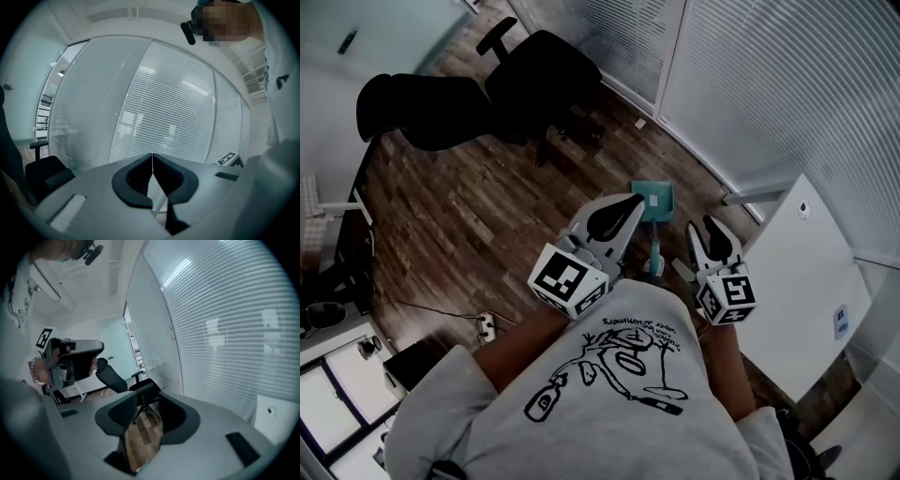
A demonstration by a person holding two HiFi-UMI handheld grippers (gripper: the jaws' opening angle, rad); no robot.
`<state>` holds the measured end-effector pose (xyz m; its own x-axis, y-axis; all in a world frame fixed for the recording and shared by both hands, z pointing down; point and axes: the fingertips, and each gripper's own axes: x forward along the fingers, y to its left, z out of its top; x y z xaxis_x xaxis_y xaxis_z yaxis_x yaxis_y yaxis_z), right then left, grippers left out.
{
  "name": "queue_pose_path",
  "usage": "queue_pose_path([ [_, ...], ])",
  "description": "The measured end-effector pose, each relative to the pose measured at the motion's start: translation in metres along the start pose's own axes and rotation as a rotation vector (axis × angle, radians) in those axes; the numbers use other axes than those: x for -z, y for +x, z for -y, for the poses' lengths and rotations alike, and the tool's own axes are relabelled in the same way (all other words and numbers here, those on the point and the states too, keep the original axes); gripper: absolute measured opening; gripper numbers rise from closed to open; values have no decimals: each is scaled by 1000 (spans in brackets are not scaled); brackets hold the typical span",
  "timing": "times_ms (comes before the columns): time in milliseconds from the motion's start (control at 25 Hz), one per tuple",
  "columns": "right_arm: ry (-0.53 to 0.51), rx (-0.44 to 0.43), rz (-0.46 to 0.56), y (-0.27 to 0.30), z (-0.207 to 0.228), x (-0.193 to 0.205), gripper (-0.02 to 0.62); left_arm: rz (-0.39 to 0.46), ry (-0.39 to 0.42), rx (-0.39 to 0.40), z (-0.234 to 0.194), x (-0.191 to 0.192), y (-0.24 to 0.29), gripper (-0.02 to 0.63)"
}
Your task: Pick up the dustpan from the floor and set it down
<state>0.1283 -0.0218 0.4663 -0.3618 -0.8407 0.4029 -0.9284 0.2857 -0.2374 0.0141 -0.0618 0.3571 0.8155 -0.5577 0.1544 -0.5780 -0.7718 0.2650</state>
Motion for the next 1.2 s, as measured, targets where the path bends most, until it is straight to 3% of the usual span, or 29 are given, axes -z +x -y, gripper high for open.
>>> queue_pose_path([
  [240, -183, 46, 78, -28, -12, -53, 90, 0, 8, 4, 3, -3, 5, 2],
  [600, -255, 58, 192, -60, -43, -121, 38, 4, 21, 18, 8, -10, 6, 2],
  [1200, -259, 72, 191, -68, -46, -130, 9, 23, 42, 31, 16, -22, 6, 2],
])
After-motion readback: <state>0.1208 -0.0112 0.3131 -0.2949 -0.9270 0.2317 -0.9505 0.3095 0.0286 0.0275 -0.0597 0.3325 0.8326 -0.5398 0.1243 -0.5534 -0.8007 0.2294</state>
